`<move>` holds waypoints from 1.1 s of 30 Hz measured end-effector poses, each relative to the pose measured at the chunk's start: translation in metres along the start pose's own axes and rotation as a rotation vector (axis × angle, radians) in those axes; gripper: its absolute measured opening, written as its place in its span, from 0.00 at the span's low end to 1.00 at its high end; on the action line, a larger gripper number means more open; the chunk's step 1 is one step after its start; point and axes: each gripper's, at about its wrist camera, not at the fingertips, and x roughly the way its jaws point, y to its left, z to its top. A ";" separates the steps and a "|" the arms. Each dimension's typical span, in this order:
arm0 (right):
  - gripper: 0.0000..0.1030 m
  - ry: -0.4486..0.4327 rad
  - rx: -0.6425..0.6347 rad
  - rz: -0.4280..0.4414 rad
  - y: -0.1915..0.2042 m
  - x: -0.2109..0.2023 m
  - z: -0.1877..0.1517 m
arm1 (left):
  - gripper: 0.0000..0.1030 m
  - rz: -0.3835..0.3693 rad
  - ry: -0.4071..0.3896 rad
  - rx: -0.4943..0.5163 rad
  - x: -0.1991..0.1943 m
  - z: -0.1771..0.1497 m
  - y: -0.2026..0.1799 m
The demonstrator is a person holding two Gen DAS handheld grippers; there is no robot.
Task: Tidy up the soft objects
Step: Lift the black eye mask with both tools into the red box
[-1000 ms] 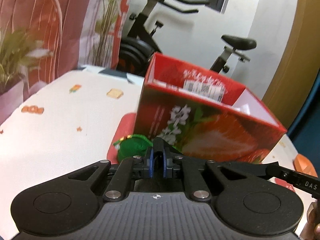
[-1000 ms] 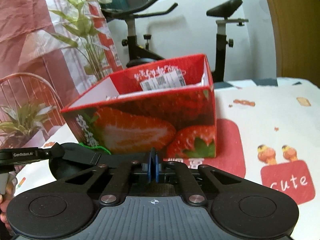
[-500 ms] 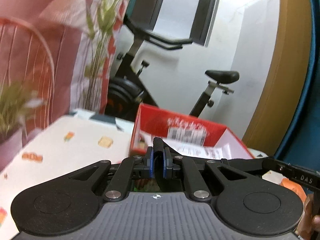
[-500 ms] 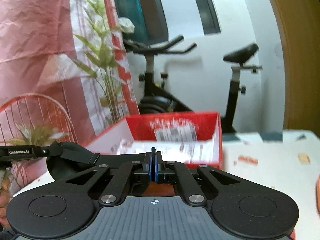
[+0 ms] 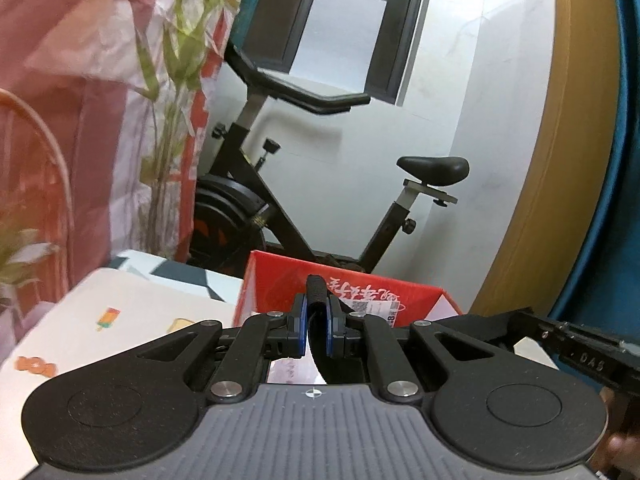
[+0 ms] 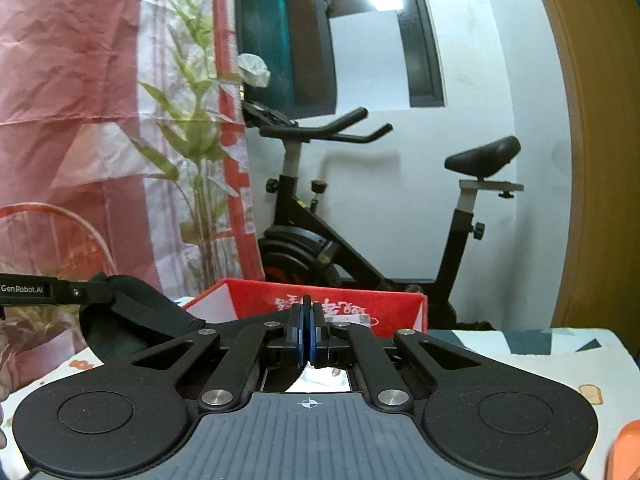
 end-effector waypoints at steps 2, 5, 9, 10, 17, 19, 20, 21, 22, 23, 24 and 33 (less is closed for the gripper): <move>0.03 0.013 0.013 -0.015 -0.004 0.013 0.002 | 0.10 -0.003 0.026 -0.013 0.016 0.003 0.000; 0.03 0.047 0.047 -0.050 -0.014 0.036 0.004 | 0.10 0.025 0.082 -0.021 0.045 0.001 0.003; 0.03 0.106 0.058 -0.092 -0.022 0.063 -0.001 | 0.10 0.043 0.169 -0.029 0.073 -0.006 0.008; 0.03 0.121 0.056 -0.101 -0.023 0.069 -0.003 | 0.10 0.044 0.190 -0.013 0.079 -0.008 0.007; 0.03 0.244 0.055 -0.116 -0.023 0.095 -0.023 | 0.10 0.019 0.351 0.062 0.104 -0.023 -0.001; 0.03 0.265 0.045 -0.116 -0.020 0.097 -0.027 | 0.10 0.023 0.379 0.068 0.108 -0.026 0.001; 0.03 0.277 0.044 -0.117 -0.020 0.098 -0.030 | 0.10 0.025 0.387 0.066 0.110 -0.026 0.003; 0.03 0.286 0.047 -0.117 -0.021 0.098 -0.031 | 0.10 0.027 0.392 0.064 0.110 -0.027 0.004; 0.03 0.295 0.054 -0.119 -0.022 0.099 -0.033 | 0.10 0.026 0.396 0.064 0.111 -0.027 0.005; 0.03 0.303 0.062 -0.121 -0.023 0.100 -0.034 | 0.10 0.025 0.399 0.064 0.112 -0.026 0.006; 0.03 0.309 0.073 -0.122 -0.024 0.100 -0.036 | 0.10 0.025 0.402 0.064 0.114 -0.026 0.006; 0.16 0.311 0.074 -0.135 -0.029 0.092 -0.036 | 0.18 -0.017 0.371 0.087 0.107 -0.022 0.002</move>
